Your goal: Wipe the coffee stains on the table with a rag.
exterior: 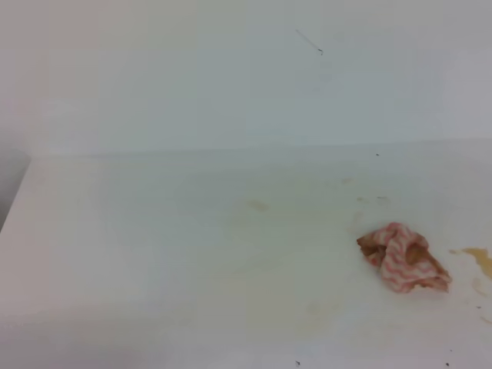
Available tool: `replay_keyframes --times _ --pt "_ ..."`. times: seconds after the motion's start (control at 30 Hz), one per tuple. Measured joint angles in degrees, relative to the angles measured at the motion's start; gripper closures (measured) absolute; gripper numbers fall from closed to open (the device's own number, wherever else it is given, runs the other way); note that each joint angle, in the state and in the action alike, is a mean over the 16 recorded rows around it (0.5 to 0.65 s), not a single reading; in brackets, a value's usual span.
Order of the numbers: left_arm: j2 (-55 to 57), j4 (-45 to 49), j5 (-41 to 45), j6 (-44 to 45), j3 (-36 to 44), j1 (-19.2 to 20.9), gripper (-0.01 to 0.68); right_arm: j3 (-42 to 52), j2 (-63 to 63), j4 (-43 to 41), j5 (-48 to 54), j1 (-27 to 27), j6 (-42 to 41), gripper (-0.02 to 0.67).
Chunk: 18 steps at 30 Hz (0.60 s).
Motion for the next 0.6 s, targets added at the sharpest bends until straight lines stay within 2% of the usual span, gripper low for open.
replay_keyframes --times 0.27,0.43,0.6 --pt "0.0 0.0 0.0 0.0 0.0 0.0 0.678 19.3 -18.8 0.1 -2.9 -6.5 1.5 0.650" --pt "0.0 0.0 0.0 0.0 0.0 0.0 0.678 29.1 -26.1 -0.1 -5.0 -7.9 1.5 0.650" --pt "0.0 0.0 0.0 0.0 0.0 0.0 0.678 35.0 -29.7 -0.6 -5.1 -8.4 1.0 0.650"
